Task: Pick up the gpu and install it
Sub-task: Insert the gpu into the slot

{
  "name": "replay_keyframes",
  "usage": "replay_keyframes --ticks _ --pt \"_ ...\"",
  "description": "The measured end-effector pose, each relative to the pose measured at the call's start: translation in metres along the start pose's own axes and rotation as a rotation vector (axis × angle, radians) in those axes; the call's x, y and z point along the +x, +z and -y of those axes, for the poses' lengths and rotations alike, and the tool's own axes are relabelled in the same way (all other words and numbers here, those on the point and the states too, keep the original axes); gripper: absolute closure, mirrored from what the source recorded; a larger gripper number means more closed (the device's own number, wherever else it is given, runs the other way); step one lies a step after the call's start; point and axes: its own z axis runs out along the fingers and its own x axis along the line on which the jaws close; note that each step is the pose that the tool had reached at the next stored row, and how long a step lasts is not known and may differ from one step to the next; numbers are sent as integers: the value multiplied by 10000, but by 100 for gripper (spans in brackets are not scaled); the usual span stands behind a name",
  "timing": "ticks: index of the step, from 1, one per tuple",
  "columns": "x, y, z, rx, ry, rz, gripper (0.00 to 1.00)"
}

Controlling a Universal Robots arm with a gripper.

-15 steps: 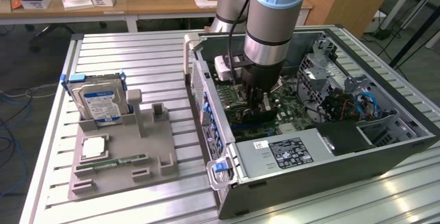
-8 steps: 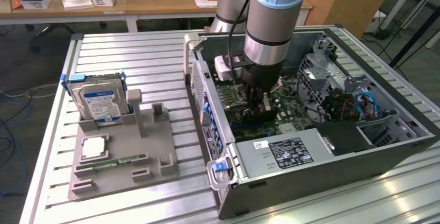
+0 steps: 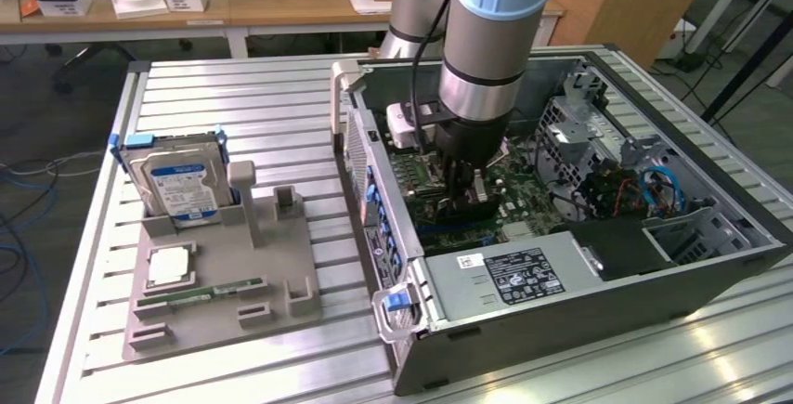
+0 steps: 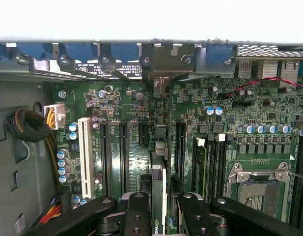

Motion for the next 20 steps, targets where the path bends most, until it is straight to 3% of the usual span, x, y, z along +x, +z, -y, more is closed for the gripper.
replay_keyframes --ticks 20 --pt "1 17 -2 7 0 -3 74"
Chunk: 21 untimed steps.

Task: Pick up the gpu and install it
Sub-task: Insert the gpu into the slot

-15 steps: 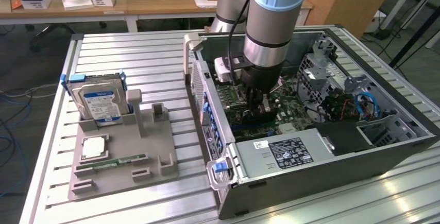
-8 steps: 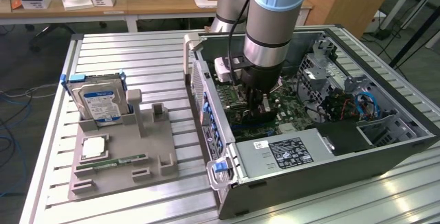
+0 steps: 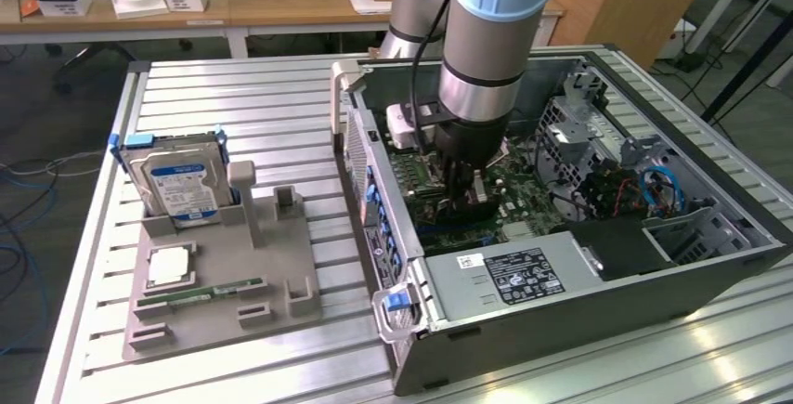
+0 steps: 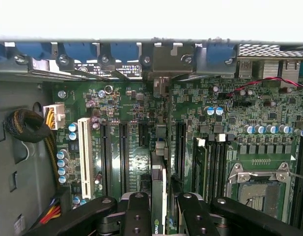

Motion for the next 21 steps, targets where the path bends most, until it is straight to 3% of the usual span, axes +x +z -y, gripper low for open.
replay_keyframes --ticks 17,19,21 --pt "0 43 -6 30 4 26 73" --pt "0 39 -5 28 3 14 62" --pt "1 38 -4 27 0 13 62"
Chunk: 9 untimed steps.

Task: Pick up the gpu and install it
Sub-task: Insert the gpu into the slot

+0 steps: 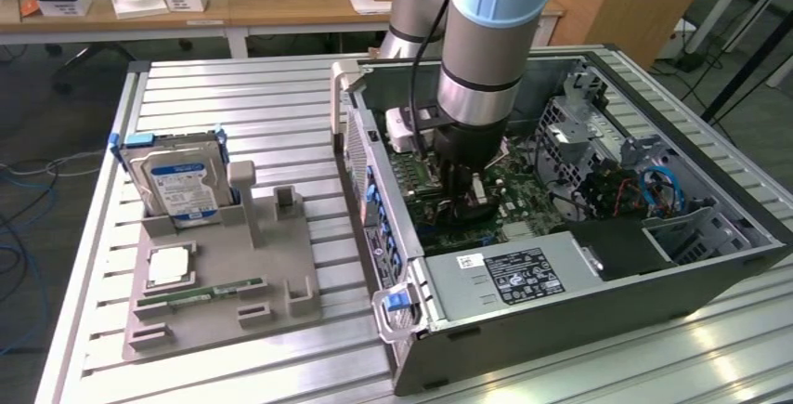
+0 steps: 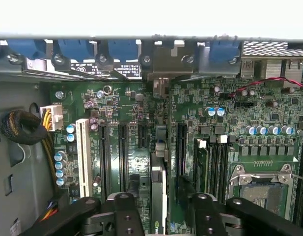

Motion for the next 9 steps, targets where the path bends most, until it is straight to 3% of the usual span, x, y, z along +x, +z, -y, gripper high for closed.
replay_keyframes --ticks 1,9 --pt "0 -7 1 -2 0 -3 55" --pt "-12 -334 30 -1 0 0 55"
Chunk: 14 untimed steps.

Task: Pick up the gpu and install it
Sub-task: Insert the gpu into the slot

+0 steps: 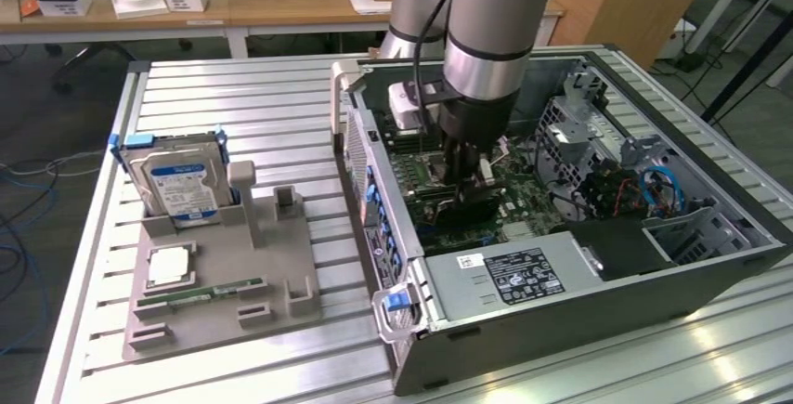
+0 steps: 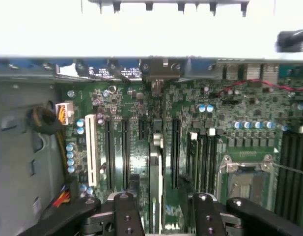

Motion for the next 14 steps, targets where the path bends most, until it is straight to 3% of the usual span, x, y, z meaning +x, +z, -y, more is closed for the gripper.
replay_keyframes --ticks 2,4,5,7,8,10,14 --pt "-1 1 0 1 -1 -9 56" --pt "0 1 0 0 -1 -12 69" --pt "0 1 0 0 -1 -12 69" --pt "-1 0 0 0 -1 -13 80" --pt "0 0 0 0 -1 -13 80" --pt "-1 0 0 0 -1 -13 89" --pt "-1 0 0 -1 -1 -13 89"
